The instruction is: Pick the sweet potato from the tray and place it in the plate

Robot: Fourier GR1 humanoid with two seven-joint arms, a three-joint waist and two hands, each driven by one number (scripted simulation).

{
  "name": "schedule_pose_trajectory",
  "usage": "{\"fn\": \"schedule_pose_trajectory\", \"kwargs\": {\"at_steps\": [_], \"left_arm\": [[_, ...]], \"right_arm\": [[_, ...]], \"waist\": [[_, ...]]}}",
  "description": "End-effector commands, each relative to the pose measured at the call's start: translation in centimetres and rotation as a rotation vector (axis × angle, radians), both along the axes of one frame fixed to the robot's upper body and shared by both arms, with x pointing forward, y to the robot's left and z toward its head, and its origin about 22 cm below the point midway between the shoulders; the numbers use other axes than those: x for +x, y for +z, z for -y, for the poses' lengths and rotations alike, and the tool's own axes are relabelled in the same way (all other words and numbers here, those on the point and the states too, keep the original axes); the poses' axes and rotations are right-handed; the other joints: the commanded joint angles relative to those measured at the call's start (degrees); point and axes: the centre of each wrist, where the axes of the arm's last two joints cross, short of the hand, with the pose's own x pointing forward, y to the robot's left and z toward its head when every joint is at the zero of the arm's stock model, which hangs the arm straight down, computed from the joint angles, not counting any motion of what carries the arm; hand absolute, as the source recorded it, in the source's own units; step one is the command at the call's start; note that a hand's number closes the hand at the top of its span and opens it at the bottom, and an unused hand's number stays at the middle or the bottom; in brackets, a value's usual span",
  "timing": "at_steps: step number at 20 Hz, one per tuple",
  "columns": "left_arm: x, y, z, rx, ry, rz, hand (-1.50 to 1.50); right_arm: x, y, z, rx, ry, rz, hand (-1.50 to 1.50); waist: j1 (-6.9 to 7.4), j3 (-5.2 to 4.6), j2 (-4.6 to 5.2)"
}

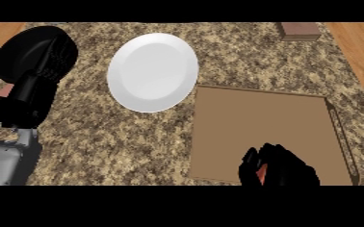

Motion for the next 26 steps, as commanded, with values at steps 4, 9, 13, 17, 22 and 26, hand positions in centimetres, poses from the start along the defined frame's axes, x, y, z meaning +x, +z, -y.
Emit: {"fn": "schedule_pose_trajectory", "kwargs": {"at_steps": [4, 9, 13, 17, 22, 26], "left_arm": [[0.4, -0.3, 2.6, -0.005, -0.026, -0.01, 0.0], [1.0, 0.2, 1.1, -0.008, -0.046, -0.001, 0.0], [0.0, -0.2, 0.7, 0.001, -0.05, 0.004, 0.0], [1.1, 1.3, 0.7, 0.008, -0.052, 0.007, 0.0], [0.8, -0.1, 1.5, 0.012, -0.065, 0.0, 0.0], [1.9, 1.6, 2.1, 0.011, -0.098, 0.016, 0.0]], "right_arm": [[-0.3, 3.4, -5.8, 0.147, 0.136, 0.241, 1.5], [2.7, 7.3, -7.3, 0.203, 0.189, 0.29, 1.5], [4.7, 9.2, -9.0, 0.2, 0.233, 0.276, 1.5], [9.5, 10.1, -10.1, 0.241, 0.232, 0.281, 1.5], [14.8, 10.3, -10.6, 0.309, 0.237, 0.267, 1.5], [16.6, 8.2, -12.2, 0.338, 0.215, 0.25, 1.5]], "waist": [[0.88, 0.07, 0.2], [1.41, 0.03, 0.37], [1.91, 0.01, 0.25], [2.72, 0.01, 0.55], [3.79, 0.01, 0.94], [4.82, 0.03, 1.15]]}}
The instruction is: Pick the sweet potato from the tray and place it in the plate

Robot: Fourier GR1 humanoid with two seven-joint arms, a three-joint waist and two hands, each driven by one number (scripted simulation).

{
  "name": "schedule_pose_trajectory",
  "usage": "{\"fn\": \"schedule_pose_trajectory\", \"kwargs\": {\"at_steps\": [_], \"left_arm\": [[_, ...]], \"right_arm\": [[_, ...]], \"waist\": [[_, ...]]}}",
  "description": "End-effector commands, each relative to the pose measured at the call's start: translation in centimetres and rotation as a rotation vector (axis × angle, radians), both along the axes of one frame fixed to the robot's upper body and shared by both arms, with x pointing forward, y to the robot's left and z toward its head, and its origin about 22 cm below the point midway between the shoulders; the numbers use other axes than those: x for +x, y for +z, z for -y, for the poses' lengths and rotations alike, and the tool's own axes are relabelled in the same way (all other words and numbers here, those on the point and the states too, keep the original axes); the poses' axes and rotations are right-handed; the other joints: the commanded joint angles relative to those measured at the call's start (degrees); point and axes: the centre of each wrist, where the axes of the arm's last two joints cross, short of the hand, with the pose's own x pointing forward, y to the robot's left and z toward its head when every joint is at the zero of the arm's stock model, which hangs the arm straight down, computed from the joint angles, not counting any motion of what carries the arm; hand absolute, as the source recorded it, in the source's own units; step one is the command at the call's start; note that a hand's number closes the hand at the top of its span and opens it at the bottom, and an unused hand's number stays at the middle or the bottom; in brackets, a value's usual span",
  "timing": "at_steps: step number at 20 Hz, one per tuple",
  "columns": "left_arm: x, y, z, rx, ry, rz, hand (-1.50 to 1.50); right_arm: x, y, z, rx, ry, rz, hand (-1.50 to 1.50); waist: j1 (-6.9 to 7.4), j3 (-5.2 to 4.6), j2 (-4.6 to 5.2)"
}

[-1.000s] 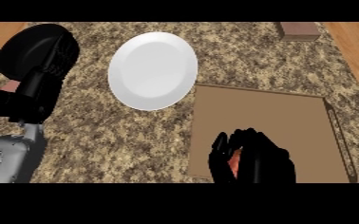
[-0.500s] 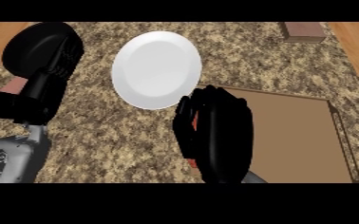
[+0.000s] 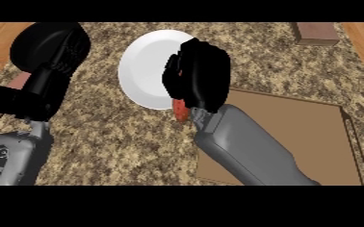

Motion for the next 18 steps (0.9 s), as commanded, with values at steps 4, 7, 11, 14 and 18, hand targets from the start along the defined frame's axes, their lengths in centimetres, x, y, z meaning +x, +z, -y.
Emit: {"fn": "schedule_pose_trajectory", "kwargs": {"at_steps": [4, 7, 11, 14, 18], "left_arm": [[-0.1, -0.1, 0.9, 0.005, -0.011, 0.018, 0.0], [-0.1, -0.4, 0.7, 0.009, -0.038, 0.029, 0.0], [0.6, -0.1, 1.5, -0.008, -0.047, 0.022, 0.0], [1.8, 1.2, 3.4, -0.006, -0.045, 0.026, 0.0], [1.5, 1.4, 3.0, -0.004, -0.084, 0.019, 0.0]], "right_arm": [[6.0, -0.3, -1.2, 0.099, -0.139, -0.083, 1.5], [7.3, -2.8, -1.1, 0.046, -0.177, -0.096, 1.5], [9.6, -1.8, -1.1, 0.044, -0.174, -0.151, 1.5], [9.9, -4.0, -0.1, 0.135, -0.199, -0.141, 1.5], [10.7, -5.5, 0.9, 0.199, -0.272, -0.19, -1.5]], "waist": [[1.39, 0.0, 0.24], [2.55, -0.05, 0.57], [2.8, -0.03, 0.78], [2.62, 0.05, 1.26], [4.93, 0.03, 1.64]]}}
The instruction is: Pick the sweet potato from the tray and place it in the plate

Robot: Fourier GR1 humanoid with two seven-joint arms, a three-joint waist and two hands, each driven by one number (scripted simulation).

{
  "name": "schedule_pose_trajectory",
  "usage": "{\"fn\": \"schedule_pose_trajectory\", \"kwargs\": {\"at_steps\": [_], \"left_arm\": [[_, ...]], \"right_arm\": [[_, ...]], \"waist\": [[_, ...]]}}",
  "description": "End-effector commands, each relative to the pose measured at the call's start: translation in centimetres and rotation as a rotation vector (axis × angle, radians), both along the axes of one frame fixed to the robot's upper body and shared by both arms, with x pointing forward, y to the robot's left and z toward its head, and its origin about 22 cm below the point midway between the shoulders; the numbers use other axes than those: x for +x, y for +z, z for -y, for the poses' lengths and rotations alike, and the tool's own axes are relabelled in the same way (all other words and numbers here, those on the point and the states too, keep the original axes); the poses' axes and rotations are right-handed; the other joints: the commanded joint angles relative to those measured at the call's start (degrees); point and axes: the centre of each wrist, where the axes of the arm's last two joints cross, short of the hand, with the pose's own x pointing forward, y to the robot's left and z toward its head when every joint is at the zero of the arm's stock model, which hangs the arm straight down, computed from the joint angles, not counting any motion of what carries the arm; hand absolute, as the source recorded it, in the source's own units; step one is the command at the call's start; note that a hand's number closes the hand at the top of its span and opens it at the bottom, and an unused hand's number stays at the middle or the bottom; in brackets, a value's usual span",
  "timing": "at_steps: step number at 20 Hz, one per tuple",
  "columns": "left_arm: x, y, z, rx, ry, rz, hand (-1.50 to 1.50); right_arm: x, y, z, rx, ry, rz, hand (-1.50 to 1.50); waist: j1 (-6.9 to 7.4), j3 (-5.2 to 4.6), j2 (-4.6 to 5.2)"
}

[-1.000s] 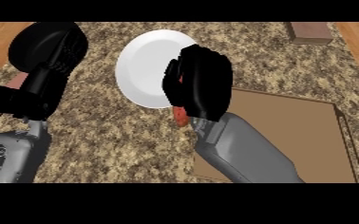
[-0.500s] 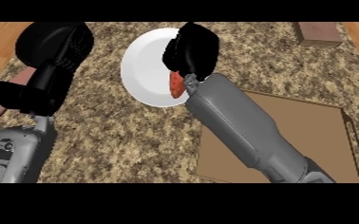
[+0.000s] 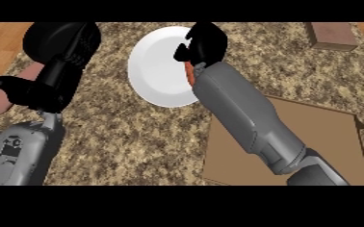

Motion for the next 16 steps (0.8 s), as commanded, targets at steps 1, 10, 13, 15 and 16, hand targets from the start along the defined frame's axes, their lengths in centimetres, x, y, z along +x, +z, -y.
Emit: {"fn": "schedule_pose_trajectory", "kwargs": {"at_steps": [1, 10, 13, 15, 16], "left_arm": [[-0.3, -0.2, 0.9, 0.002, -0.031, -0.006, 0.0], [0.2, -0.4, -0.2, 0.01, -0.018, 0.005, 0.0], [0.7, 1.0, -0.5, 0.01, -0.017, 0.025, 0.0], [0.5, 0.5, 0.6, 0.001, -0.024, -0.001, 0.0], [0.5, 0.1, -0.5, -0.001, -0.014, 0.001, 0.0]], "right_arm": [[0.9, -0.9, 0.6, 0.107, -0.086, -0.009, -1.5], [1.0, -1.0, 1.1, 0.296, -0.085, 0.266, -1.5], [1.3, 1.4, 0.4, 0.393, -0.08, 0.348, -1.5], [1.1, 0.5, 0.7, 0.437, -0.105, 0.368, -1.5], [1.0, 0.8, 0.7, 0.461, -0.099, 0.387, -1.5]], "waist": [[1.66, 0.03, 0.35], [1.1, 0.06, 0.33], [0.97, 0.1, 0.18], [0.84, 0.12, -0.03], [0.51, 0.08, -0.03]]}}
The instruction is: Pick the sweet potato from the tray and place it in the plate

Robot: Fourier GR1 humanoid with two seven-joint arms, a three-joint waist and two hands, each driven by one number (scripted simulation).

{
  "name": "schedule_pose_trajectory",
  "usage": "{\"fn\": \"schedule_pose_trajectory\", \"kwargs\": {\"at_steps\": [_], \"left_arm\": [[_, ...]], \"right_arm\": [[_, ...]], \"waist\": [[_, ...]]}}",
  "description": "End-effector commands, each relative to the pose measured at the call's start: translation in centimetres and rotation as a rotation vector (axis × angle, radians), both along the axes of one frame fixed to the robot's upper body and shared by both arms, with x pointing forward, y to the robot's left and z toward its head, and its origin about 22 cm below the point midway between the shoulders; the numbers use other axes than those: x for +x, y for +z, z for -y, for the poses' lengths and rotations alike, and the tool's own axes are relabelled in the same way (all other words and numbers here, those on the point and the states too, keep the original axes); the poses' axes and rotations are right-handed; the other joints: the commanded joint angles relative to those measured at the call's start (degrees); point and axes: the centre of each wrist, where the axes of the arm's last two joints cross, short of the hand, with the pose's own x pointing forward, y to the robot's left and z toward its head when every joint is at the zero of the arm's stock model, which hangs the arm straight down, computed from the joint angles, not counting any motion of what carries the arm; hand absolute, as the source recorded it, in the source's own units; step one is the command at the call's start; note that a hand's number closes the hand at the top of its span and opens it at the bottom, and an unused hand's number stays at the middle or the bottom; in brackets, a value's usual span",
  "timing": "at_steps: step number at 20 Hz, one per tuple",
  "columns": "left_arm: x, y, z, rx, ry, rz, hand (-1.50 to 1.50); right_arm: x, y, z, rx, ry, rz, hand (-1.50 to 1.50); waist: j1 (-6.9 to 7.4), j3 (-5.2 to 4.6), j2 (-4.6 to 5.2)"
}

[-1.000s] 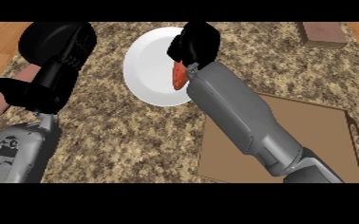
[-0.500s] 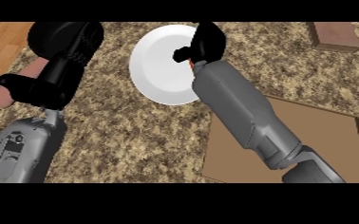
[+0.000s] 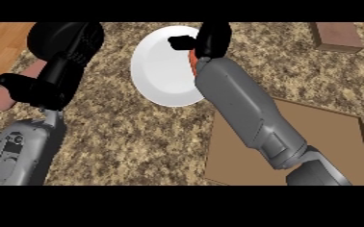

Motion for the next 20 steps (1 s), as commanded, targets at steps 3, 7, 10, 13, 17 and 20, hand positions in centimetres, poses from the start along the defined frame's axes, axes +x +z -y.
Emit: {"fn": "schedule_pose_trajectory", "kwargs": {"at_steps": [3, 7, 10, 13, 17, 20], "left_arm": [[0.5, -1.1, -1.5, 0.0, 0.05, -0.02, 0.0], [-0.8, -0.3, -2.1, -0.002, 0.078, -0.03, 0.0], [-1.8, -1.1, -5.1, 0.005, 0.13, -0.034, 0.0], [-1.8, -1.0, -3.7, -0.011, 0.124, -0.025, 0.0], [-2.0, -1.3, -3.7, -0.007, 0.132, -0.046, 0.0], [-2.2, -1.0, -4.5, 0.009, 0.151, -0.039, 0.0]], "right_arm": [[-0.1, 1.0, -0.3, 0.175, -0.067, 0.121, -1.5], [-1.7, -3.1, 1.0, 0.209, -0.095, 0.117, -1.5], [-2.4, -2.7, 1.7, 0.265, -0.062, 0.158, -1.5], [-4.2, -5.7, 3.0, 0.258, -0.056, 0.176, -1.5], [-5.6, -5.6, 5.4, 0.212, 0.009, 0.185, -1.5], [-7.4, -4.3, 6.2, 0.221, 0.013, 0.17, -1.5]], "waist": [[-2.98, -0.05, -0.72], [-4.84, 0.0, -1.7], [-6.92, -0.01, -2.1], [-7.2, 0.0, -2.03], [-8.12, -0.05, -2.33], [-8.73, -0.09, -2.58]]}}
